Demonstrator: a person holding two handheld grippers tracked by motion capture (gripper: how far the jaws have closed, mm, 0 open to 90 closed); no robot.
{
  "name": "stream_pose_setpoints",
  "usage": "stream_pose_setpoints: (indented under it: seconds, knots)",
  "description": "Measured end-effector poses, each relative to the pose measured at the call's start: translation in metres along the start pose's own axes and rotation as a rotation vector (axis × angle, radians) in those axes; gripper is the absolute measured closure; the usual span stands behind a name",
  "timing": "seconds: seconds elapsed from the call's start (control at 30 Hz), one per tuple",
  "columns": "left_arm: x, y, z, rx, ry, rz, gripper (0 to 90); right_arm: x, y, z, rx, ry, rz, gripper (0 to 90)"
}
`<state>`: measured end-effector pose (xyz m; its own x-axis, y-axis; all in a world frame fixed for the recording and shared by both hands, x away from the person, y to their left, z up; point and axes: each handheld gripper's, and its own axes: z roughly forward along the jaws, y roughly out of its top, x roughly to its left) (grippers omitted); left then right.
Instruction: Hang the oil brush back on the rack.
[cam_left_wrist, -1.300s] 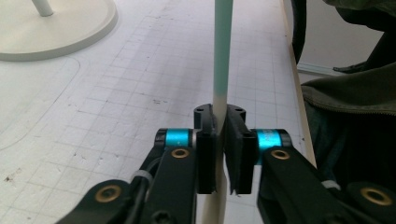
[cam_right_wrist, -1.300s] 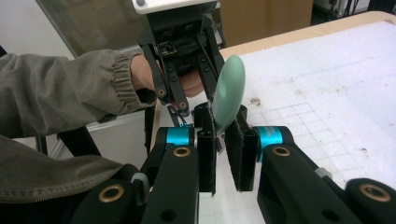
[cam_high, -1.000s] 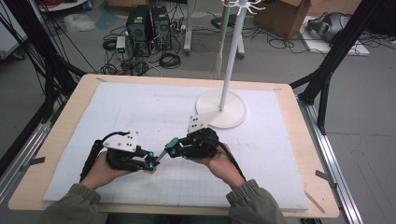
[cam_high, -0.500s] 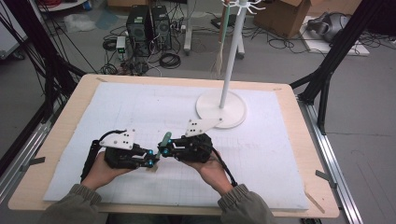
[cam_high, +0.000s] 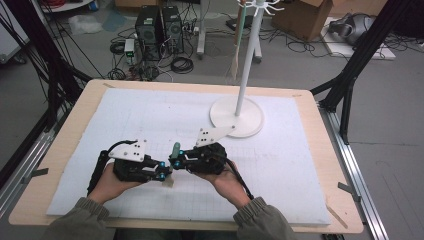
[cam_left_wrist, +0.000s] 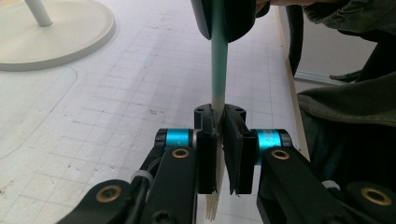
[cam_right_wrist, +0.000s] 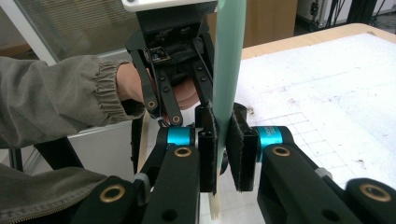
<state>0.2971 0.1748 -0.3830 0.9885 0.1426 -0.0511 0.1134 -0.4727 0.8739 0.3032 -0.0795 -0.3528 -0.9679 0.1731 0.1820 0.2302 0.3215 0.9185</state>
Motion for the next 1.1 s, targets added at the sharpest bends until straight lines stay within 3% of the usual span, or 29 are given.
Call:
stream_pose_setpoints:
  seconds: [0.23, 0.37, 0.43, 0.63, 0.83, 1.1]
  knots:
    - [0.0, 0.0, 0.001, 0.01, 0.001, -0.002, 84.3, 0.002, 0.002, 0.003, 0.0, 0.006, -0.015, 83.3]
    - [0.001, 0.0, -0.001, -0.031, -0.004, -0.02, 84.6, 0.002, 0.001, 0.003, -0.03, 0.0, -0.011, 80.8]
    - [0.001, 0.0, -0.003, -0.042, 0.002, -0.022, 84.6, 0.003, 0.0, 0.004, -0.019, -0.014, -0.023, 78.5]
    - [0.001, 0.0, -0.003, -0.043, -0.003, -0.02, 83.7, 0.003, -0.001, 0.007, -0.022, -0.008, -0.019, 83.4]
    - [0.002, -0.001, -0.007, -0.041, 0.036, -0.024, 70.2, -0.001, -0.001, -0.001, 0.01, -0.021, -0.018, 83.9]
    - [0.007, -0.008, -0.019, -0.048, 0.137, -0.054, 52.2, -0.019, -0.002, -0.037, 0.041, -0.104, 0.036, 83.8]
